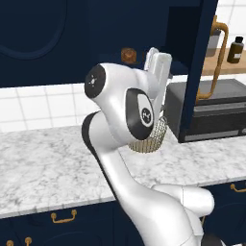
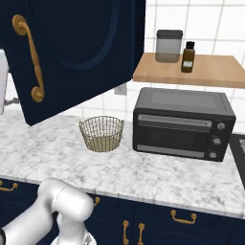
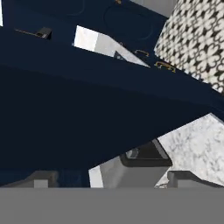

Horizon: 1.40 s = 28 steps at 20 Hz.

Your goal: Open the cabinet, pick up the bread from the cabinet and place it in the basket. Then move the basket to the dining counter.

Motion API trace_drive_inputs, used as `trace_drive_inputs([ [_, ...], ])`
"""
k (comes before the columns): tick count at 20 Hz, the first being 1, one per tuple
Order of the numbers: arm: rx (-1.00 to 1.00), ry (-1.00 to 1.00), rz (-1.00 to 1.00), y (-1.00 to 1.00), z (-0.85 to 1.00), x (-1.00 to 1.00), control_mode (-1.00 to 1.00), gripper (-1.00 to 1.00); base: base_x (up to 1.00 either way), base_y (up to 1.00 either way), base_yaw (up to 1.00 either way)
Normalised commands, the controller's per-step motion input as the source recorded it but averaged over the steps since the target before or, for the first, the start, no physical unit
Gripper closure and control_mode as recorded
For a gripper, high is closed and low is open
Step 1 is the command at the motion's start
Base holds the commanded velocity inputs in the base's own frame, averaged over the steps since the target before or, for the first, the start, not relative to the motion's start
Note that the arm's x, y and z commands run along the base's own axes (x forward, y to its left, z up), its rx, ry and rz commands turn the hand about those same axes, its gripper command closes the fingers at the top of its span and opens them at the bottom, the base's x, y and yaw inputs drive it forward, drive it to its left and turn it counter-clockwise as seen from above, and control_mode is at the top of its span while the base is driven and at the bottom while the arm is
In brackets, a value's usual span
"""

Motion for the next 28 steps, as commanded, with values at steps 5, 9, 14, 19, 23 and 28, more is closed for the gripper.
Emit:
trace_drive_inputs([
  [5,0.05,-0.41,-0.31,-0.94,-0.06,0.02,-1.0,-1.0,0.0,0.0,0.0],
  [9,0.16,-0.23,-0.19,-1.0,0.0,0.0,-1.0,-1.0,0.0,0.0,0.0],
  [14,0.21,-0.15,-0.1,-1.0,0.0,0.02,-1.0,-1.0,0.0,0.0,0.0],
  [19,0.09,-0.11,0.0,-0.43,-0.2,0.48,-1.0,-1.0,0.0,0.0,0.0],
  [23,-0.07,-0.05,0.21,1.0,-0.12,0.33,-1.0,-1.0,0.0,0.0,0.0],
  [28,-0.14,0.13,0.56,0.84,0.16,-0.06,-1.0,-1.0,0.0,0.0,0.0],
])
